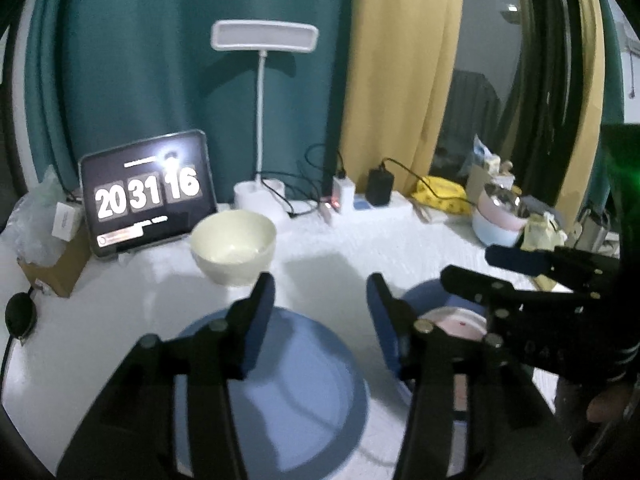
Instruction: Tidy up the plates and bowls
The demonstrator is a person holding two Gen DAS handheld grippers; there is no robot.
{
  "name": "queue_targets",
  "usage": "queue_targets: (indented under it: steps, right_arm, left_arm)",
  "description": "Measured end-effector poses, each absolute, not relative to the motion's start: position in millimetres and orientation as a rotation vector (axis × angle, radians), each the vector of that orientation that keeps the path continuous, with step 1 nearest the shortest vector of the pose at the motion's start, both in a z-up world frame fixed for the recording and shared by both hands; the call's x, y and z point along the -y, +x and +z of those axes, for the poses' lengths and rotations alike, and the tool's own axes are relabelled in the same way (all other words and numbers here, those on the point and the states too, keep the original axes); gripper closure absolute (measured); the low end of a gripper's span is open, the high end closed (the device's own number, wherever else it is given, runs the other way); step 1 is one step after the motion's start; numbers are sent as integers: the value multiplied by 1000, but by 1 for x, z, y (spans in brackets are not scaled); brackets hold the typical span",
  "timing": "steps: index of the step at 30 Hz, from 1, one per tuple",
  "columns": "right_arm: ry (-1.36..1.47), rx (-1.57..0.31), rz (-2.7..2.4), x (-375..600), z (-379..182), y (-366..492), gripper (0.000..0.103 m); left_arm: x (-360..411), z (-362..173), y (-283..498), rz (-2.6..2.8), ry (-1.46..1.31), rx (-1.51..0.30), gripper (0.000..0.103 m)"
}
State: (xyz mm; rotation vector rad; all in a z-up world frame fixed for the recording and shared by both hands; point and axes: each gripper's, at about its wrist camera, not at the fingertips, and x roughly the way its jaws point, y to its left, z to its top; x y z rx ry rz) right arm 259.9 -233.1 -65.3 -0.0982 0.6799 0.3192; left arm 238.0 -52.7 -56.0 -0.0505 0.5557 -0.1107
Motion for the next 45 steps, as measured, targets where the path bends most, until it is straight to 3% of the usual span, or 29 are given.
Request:
queue_targets:
  steps: [3, 27, 45]
  right_arm:
    - [-78, -679, 335, 227, -63, 262, 43]
    - [-78, -682, 248, 150, -56, 305, 43]
    - [-76, -752, 239, 93, -69, 363, 43]
  left_arm:
    - [38, -56, 240, -104, -83, -539, 36]
    - [-62, -56, 285, -93, -108, -529, 36]
    - [-92, -90, 363, -91, -87, -629, 36]
